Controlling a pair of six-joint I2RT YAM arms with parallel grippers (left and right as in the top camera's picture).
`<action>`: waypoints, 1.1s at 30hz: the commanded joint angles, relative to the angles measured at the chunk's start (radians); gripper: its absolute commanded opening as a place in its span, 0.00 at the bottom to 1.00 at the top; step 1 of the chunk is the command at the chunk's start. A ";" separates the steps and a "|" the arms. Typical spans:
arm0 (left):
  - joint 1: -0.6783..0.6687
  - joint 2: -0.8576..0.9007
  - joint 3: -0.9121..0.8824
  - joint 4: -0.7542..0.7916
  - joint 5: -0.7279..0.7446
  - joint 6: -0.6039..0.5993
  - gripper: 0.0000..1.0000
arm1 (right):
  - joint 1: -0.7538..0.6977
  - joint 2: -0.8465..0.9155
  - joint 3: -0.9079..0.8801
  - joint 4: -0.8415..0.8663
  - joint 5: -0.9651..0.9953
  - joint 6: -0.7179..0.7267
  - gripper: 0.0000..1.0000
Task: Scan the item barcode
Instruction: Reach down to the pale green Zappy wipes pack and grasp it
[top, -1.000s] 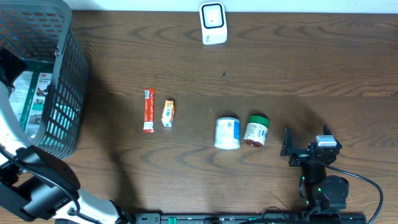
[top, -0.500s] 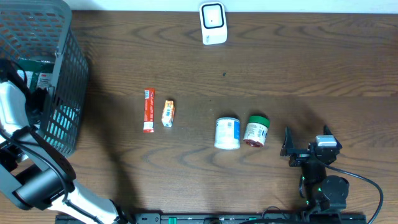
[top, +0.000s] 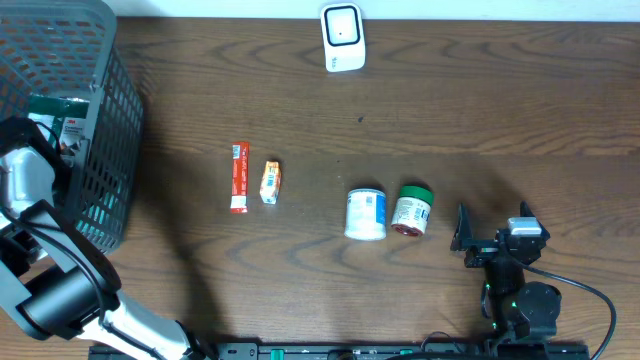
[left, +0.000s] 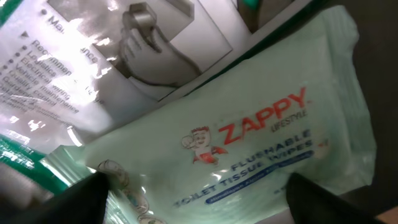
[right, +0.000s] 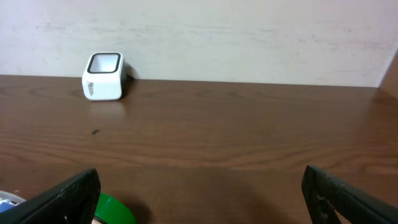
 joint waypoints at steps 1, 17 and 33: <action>-0.004 0.031 -0.021 0.010 0.001 0.018 0.67 | -0.006 -0.004 -0.004 -0.001 0.010 0.003 0.99; -0.004 -0.323 0.088 0.111 -0.034 0.042 0.31 | -0.006 -0.004 -0.004 -0.001 0.009 0.003 0.99; -0.003 0.099 0.021 0.021 -0.023 0.063 0.94 | -0.006 -0.004 -0.004 -0.001 0.010 0.003 0.99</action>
